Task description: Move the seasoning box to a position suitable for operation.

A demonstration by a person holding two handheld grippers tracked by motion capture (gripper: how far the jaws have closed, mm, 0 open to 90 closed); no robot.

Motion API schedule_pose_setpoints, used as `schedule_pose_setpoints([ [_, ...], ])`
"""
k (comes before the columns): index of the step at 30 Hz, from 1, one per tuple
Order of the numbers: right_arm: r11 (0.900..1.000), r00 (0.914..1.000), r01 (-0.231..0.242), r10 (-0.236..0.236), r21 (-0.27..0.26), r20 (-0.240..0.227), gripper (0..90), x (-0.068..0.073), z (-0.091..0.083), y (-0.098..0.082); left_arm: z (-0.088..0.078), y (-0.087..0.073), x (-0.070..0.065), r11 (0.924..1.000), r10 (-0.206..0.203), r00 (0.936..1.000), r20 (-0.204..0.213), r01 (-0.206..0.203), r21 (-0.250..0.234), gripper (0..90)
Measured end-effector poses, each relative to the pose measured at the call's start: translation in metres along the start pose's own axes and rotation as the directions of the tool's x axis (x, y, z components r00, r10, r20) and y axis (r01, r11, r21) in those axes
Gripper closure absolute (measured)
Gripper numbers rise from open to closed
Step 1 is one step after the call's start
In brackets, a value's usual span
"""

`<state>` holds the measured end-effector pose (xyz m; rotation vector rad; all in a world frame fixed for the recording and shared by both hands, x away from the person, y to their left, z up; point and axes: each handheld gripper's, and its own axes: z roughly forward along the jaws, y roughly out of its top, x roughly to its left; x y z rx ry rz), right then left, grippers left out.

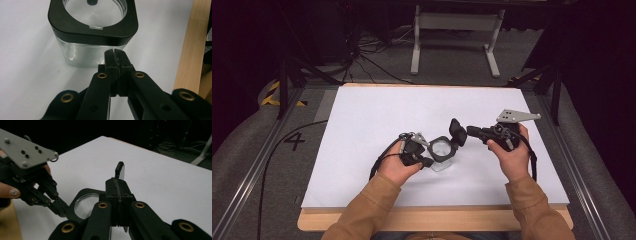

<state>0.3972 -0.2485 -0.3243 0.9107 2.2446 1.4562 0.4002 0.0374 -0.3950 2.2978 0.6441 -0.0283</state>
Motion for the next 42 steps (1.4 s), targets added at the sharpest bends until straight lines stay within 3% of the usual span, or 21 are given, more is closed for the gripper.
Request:
schedule_pose_setpoints([
  [8, 1.0, 0.9999, 0.008, -0.008, 0.004, -0.009, 90.0, 0.006, 0.003, 0.002, 0.003, 0.0, 0.0, 0.9998, 0.015, 0.9998, -0.01, -0.015, 0.017, 90.0],
  [20, 0.996, 0.9943, 0.068, -0.063, 0.052, -0.085, 90.0, 0.029, 0.021, 0.0, 0.001, 0.001, -0.001, 0.9997, 0.024, 0.9997, -0.007, -0.024, 0.003, 89.0],
  [24, 0.993, 0.9908, 0.089, -0.08, 0.08, -0.109, 90.0, 0.036, 0.029, -0.003, -0.001, 0.0, -0.001, 0.9999, 0.013, 0.9999, -0.002, -0.013, -0.009, 88.6],
  [30, 0.987, 0.9864, 0.112, -0.096, 0.114, -0.133, 90.0, 0.044, 0.041, -0.01, -0.002, -0.003, 0.004, 0.9996, 0.011, 0.9999, -0.009, -0.01, 0.025, 85.5],
  [37, 0.973, 0.9828, 0.122, -0.091, 0.196, -0.16, 90.0, 0.048, 0.059, -0.022, -0.008, -0.004, 0.008, 0.9999, 0.005, 0.9999, -0.014, -0.005, 0.012, 85.5],
  [42, 0.972, 0.981, 0.141, -0.112, 0.188, -0.158, 90.0, 0.051, 0.06, -0.022, -0.012, -0.006, 0.008, 0.9999, -0.003, 0.9999, -0.013, 0.003, 0.013, 85.6],
])
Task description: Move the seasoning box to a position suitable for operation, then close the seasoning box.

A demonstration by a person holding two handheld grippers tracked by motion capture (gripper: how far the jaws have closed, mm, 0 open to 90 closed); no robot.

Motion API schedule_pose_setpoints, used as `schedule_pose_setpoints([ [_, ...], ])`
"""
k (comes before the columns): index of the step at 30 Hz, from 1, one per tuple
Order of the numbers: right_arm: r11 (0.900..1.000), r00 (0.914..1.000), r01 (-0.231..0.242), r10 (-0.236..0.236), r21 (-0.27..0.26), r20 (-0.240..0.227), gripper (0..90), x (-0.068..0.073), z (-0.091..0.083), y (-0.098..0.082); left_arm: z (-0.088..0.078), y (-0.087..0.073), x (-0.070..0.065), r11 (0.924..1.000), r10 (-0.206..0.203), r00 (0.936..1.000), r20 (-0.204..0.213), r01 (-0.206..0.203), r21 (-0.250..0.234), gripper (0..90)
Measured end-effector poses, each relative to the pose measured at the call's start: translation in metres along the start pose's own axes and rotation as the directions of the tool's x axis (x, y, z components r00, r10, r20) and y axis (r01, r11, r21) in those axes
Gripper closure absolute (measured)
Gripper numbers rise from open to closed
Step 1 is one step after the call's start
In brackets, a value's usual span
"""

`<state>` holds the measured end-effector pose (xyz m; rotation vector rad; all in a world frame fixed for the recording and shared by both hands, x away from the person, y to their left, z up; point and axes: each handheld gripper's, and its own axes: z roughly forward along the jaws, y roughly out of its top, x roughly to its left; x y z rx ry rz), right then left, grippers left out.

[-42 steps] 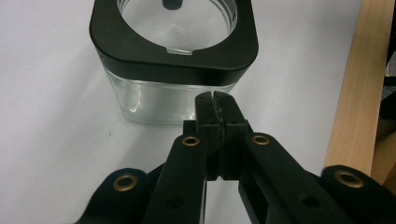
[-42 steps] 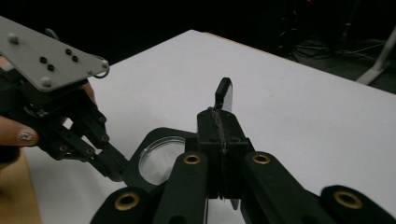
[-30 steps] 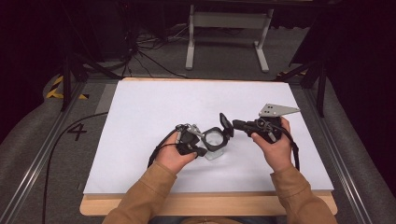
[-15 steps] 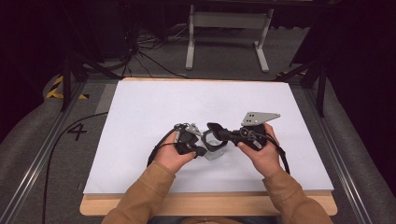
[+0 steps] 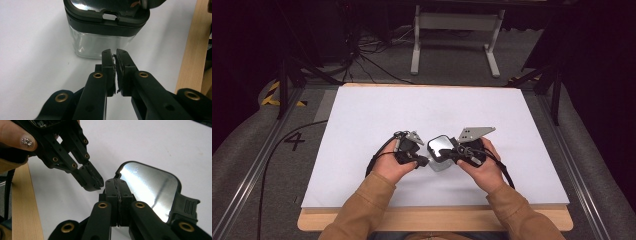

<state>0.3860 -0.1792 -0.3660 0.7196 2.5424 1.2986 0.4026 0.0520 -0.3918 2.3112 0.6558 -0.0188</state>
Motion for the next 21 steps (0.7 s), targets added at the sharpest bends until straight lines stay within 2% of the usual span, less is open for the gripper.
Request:
schedule_pose_setpoints([
  [3, 1.0, 0.9999, 0.001, -0.001, -0.021, 0.014, 90.0, 0.0, -0.006, 0.002, -0.006, 0.0, 0.002, 0.9996, -0.015, 0.9999, -0.006, 0.015, -0.023, 84.9],
  [6, 0.999, 0.9994, -0.003, 0.005, -0.045, 0.035, 90.0, -0.004, -0.018, 0.002, -0.018, 0.001, 0.007, 0.9991, -0.028, 0.9991, -0.032, 0.027, -0.034, 82.2],
  [10, 0.997, 0.9975, -0.026, 0.031, -0.075, 0.063, 90.0, -0.011, -0.035, -0.003, -0.033, 0.002, 0.011, 0.9936, -0.076, 0.9963, -0.04, 0.072, -0.087, 80.8],
  [11, 0.997, 0.9973, -0.031, 0.036, -0.077, 0.063, 90.0, -0.013, -0.037, -0.004, -0.038, 0.002, 0.013, 0.9932, -0.071, 0.996, -0.054, 0.066, -0.096, 80.8],
  [13, 0.996, 0.9959, -0.044, 0.05, -0.075, 0.075, 90.0, -0.016, -0.043, -0.007, -0.044, 0.002, 0.015, 0.9902, -0.085, 0.9937, -0.072, 0.077, -0.117, 80.6],
  [17, 0.997, 0.9948, -0.045, 0.051, -0.062, 0.088, 90.0, -0.019, -0.05, -0.012, -0.054, 0.001, 0.023, 0.9847, -0.105, 0.9912, -0.081, 0.092, -0.149, 81.8],
  [21, 0.997, 0.994, -0.062, 0.065, -0.045, 0.088, 90.0, -0.021, -0.054, -0.019, -0.054, 0.001, 0.029, 0.9832, -0.111, 0.9896, -0.092, 0.096, -0.155, 85.5],
])
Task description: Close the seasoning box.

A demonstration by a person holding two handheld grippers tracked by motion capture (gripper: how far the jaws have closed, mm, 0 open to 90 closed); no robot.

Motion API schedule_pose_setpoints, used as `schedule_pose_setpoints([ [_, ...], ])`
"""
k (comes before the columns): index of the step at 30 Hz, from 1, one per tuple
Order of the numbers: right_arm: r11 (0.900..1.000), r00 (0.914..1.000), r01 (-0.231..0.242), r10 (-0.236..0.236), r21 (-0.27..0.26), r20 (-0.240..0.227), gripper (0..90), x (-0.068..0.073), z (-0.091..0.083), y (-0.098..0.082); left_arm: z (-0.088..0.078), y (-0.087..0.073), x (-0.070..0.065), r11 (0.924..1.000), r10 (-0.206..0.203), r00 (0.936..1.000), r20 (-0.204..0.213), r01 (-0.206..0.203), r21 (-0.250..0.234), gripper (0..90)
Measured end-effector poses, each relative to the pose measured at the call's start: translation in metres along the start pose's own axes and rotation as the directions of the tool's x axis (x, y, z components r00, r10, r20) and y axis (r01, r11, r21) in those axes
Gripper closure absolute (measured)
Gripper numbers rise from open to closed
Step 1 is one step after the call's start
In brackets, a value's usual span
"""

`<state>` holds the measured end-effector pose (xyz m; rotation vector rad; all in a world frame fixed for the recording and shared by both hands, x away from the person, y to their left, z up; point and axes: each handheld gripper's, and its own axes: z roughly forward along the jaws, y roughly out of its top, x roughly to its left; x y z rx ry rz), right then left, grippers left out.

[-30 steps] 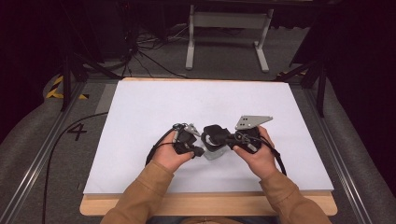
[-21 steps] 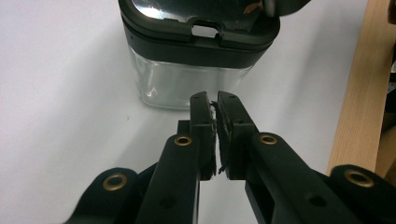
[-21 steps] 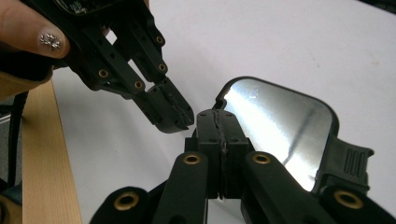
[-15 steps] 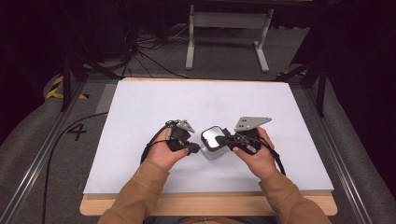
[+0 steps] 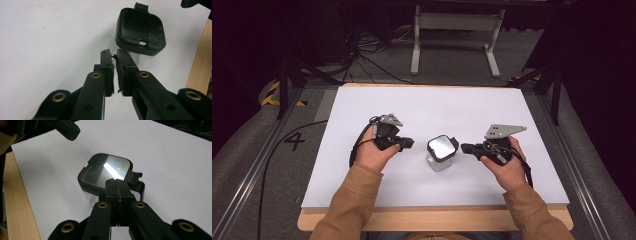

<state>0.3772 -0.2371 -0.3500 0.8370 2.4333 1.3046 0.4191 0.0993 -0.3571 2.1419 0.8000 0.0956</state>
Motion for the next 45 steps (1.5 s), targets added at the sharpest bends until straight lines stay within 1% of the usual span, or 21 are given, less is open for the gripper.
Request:
schedule_pose_setpoints([
  [4, 0.999, 0.9998, 0.003, -0.004, 0.031, 0.018, 90.0, -0.001, -0.004, -0.006, 0.007, 0.001, 0.006, 0.9999, -0.007, 1.0, 0.004, 0.007, -0.007, 89.6],
  [5, 0.999, 0.9999, -0.006, 0.005, 0.037, 0.012, 90.0, -0.001, -0.005, -0.008, 0.008, 0.002, 0.008, 1.0, -0.009, 0.9999, 0.007, 0.009, -0.002, 89.6],
  [6, 0.999, 0.9998, -0.02, 0.02, 0.043, -0.003, 89.5, -0.002, -0.007, -0.01, 0.011, 0.003, 0.009, 0.9999, -0.004, 1.0, 0.001, 0.004, -0.01, 89.7],
  [7, 0.998, 0.9995, -0.028, 0.028, 0.051, -0.013, 89.5, -0.002, -0.008, -0.013, 0.012, 0.004, 0.01, 1.0, 0.0, 1.0, 0.0, 0.0, -0.001, 89.8],
  [8, 0.998, 0.9996, -0.028, 0.028, 0.054, -0.006, 89.7, -0.002, -0.009, -0.014, 0.016, 0.005, 0.01, 0.9999, -0.002, 1.0, 0.003, 0.002, -0.015, 89.8],
  [9, 0.997, 0.9995, -0.032, 0.031, 0.065, 0.009, 89.9, -0.003, -0.012, -0.017, 0.02, 0.008, 0.011, 0.9999, 0.004, 0.9999, 0.01, -0.004, -0.015, 89.7],
  [10, 0.997, 0.9995, -0.032, 0.031, 0.065, 0.009, 89.9, -0.003, -0.012, -0.017, 0.02, 0.008, 0.011, 0.9999, 0.004, 0.9999, 0.01, -0.004, -0.015, 89.7],
  [12, 0.997, 0.999, -0.043, 0.042, 0.068, 0.014, 90.0, -0.004, -0.014, -0.02, 0.027, 0.01, 0.011, 0.9998, 0.013, 0.9998, 0.014, -0.013, -0.014, 89.6],
  [16, 0.996, 0.998, -0.059, 0.057, 0.074, 0.026, 90.0, -0.004, -0.02, -0.026, 0.041, 0.013, 0.012, 0.9996, 0.026, 0.9991, 0.032, -0.026, -0.004, 89.4],
  [18, 0.995, 0.9977, -0.064, 0.062, 0.075, 0.028, 89.9, -0.004, -0.023, -0.028, 0.049, 0.015, 0.011, 0.9991, 0.041, 0.9985, 0.038, -0.041, 0.008, 89.4],
  [19, 0.995, 0.9974, -0.067, 0.065, 0.073, 0.031, 89.9, -0.004, -0.024, -0.029, 0.053, 0.015, 0.011, 0.9989, 0.045, 0.9981, 0.043, -0.046, 0.014, 89.1],
  [20, 0.995, 0.9973, -0.069, 0.067, 0.073, 0.031, 89.9, -0.003, -0.025, -0.03, 0.055, 0.016, 0.01, 0.9982, 0.048, 0.9975, 0.051, -0.05, 0.032, 89.5],
  [22, 0.995, 0.9969, -0.073, 0.071, 0.073, 0.035, 89.9, -0.003, -0.027, -0.031, 0.061, 0.016, 0.01, 0.9973, 0.063, 0.9958, 0.067, -0.065, 0.034, 90.0],
  [26, 0.994, 0.9958, -0.085, 0.082, 0.067, 0.041, 89.9, -0.004, -0.031, -0.033, 0.071, 0.016, 0.011, 0.9958, 0.062, 0.9943, 0.087, -0.068, 0.061, 90.0],
  [27, 0.994, 0.9957, -0.086, 0.083, 0.066, 0.041, 89.9, -0.004, -0.032, -0.033, 0.073, 0.016, 0.011, 0.9956, 0.055, 0.9944, 0.09, -0.062, 0.071, 90.0],
  [30, 0.994, 0.9951, -0.092, 0.09, 0.063, 0.042, 89.9, -0.004, -0.033, -0.034, 0.078, 0.015, 0.014, 0.9953, 0.058, 0.9938, 0.095, -0.065, 0.071, 90.0],
  [31, 0.994, 0.9951, -0.092, 0.089, 0.063, 0.041, 89.8, -0.004, -0.033, -0.035, 0.079, 0.014, 0.015, 0.996, 0.046, 0.9935, 0.104, -0.054, 0.071, 90.0],
  [34, 0.993, 0.995, -0.094, 0.092, 0.065, 0.04, 89.9, -0.005, -0.033, -0.035, 0.081, 0.012, 0.017, 0.9956, 0.033, 0.9926, 0.117, -0.043, 0.083, 90.0],
  [36, 0.993, 0.995, -0.095, 0.092, 0.068, 0.039, 89.9, -0.006, -0.032, -0.035, 0.082, 0.012, 0.017, 0.9945, 0.045, 0.9921, 0.117, -0.055, 0.089, 90.0],
  [43, 0.993, 0.9951, -0.095, 0.092, 0.067, 0.036, 89.7, -0.005, -0.032, -0.034, 0.081, 0.011, 0.016, 0.9938, 0.034, 0.9915, 0.125, -0.046, 0.101, 90.0],
  [45, 0.994, 0.9955, -0.09, 0.088, 0.065, 0.034, 89.7, -0.005, -0.032, -0.034, 0.081, 0.012, 0.015, 0.9924, 0.045, 0.9915, 0.122, -0.059, 0.108, 90.0],
])
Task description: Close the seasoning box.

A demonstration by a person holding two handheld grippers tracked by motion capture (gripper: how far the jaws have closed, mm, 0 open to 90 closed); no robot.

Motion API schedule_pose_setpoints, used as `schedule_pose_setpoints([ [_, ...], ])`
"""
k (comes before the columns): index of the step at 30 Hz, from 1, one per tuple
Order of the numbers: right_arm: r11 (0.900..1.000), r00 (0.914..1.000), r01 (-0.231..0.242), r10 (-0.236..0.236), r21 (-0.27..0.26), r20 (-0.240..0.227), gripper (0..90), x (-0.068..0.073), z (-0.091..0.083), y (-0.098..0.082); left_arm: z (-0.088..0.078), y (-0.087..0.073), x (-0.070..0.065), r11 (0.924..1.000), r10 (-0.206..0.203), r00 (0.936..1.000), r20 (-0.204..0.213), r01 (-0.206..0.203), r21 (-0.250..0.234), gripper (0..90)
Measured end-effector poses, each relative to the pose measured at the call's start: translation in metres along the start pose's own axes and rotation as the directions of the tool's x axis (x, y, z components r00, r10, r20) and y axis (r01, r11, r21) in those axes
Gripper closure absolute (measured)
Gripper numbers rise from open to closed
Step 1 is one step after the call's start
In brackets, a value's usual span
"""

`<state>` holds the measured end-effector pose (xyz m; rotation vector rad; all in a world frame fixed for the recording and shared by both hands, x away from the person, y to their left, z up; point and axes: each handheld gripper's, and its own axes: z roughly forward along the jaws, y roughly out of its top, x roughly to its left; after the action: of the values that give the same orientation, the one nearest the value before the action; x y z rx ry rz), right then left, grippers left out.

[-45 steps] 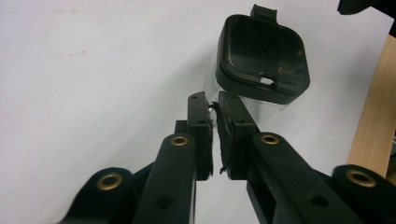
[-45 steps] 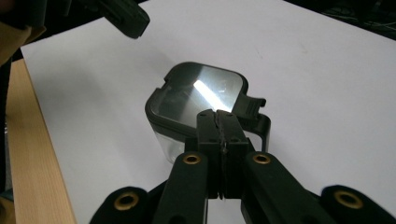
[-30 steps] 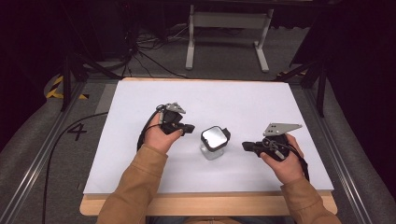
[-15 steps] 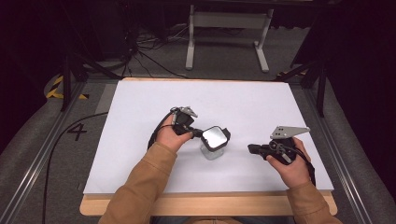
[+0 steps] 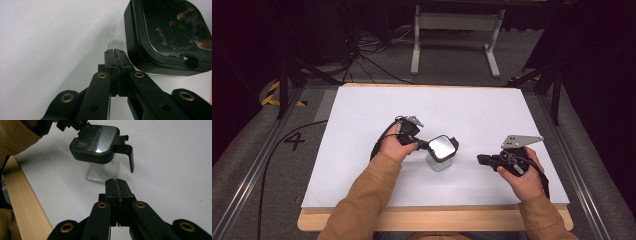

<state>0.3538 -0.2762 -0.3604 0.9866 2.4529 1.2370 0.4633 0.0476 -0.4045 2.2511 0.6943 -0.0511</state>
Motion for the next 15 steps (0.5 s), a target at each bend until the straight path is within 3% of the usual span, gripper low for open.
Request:
schedule_pose_setpoints([
  [5, 1.0, 1.0, 0.005, -0.005, -0.004, -0.001, 89.3, 0.0, 0.001, 0.002, -0.001, 0.0, -0.006, 0.9998, 0.003, 0.9999, 0.011, -0.003, 0.022, 90.0],
  [15, 1.0, 0.9996, 0.025, -0.025, -0.004, -0.017, 89.3, 0.0, 0.006, 0.009, -0.003, -0.005, -0.018, 0.9936, 0.017, 0.9998, 0.01, -0.018, 0.111, 90.0],
])
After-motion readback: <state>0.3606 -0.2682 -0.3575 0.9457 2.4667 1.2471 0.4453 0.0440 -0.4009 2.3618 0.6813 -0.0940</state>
